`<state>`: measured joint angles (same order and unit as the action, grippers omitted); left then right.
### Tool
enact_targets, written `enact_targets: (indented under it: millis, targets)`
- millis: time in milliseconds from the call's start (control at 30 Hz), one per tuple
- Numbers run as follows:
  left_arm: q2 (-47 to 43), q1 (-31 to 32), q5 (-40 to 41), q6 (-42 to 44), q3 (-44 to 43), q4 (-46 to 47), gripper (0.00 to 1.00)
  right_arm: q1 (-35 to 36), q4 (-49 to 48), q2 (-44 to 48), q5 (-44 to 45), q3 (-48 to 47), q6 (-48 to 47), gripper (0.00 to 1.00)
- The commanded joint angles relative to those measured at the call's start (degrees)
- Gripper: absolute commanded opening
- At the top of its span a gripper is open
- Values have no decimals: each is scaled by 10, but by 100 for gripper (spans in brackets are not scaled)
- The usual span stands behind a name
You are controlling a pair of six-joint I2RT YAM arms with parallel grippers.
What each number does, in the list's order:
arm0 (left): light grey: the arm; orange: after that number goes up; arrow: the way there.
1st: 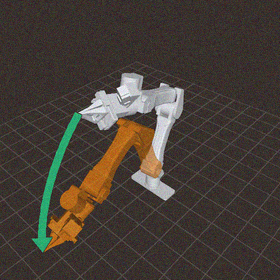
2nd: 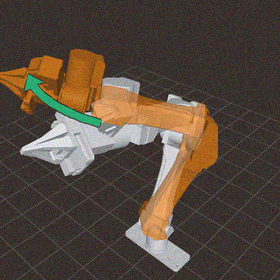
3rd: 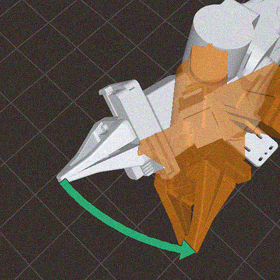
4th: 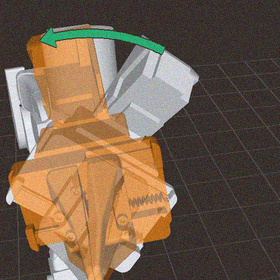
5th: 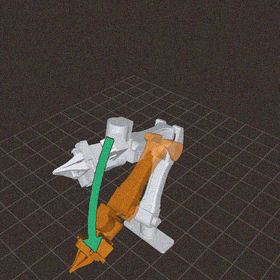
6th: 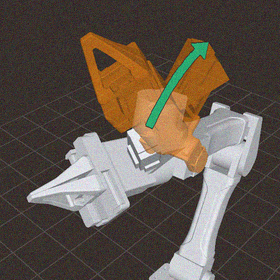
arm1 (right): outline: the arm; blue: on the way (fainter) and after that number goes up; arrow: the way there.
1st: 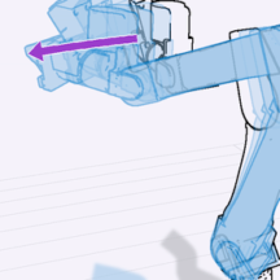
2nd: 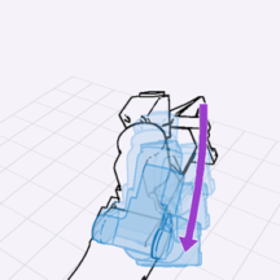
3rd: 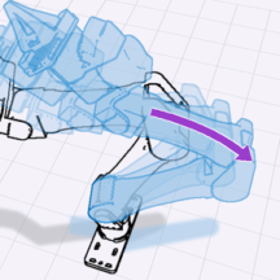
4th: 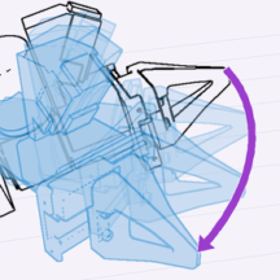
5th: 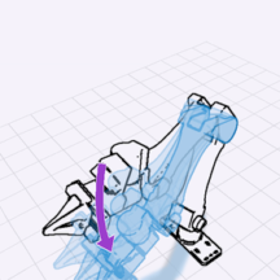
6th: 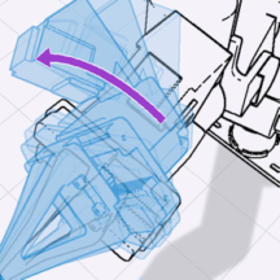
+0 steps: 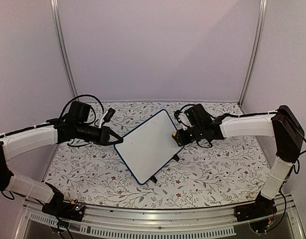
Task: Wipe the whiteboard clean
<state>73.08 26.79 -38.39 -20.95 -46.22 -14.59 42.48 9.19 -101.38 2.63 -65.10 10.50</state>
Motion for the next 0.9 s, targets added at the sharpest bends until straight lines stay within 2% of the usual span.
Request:
enact_targets:
  millis: [0, 433, 700, 867]
  targets:
    - [-11, 2, -15, 15, 0, 19, 0, -4, -6, -11, -18, 34, 7, 19]
    - [-7, 2, -16, 15, -1, 20, 0, -4, -17, 2, -44, 113, 26, 19]
    - [-4, 1, -16, 15, -1, 20, 0, 1, -13, 77, -60, 93, 20, 19]
    - [-4, 2, -15, 15, -1, 21, 0, 17, 6, 72, -64, 49, 12, 19]
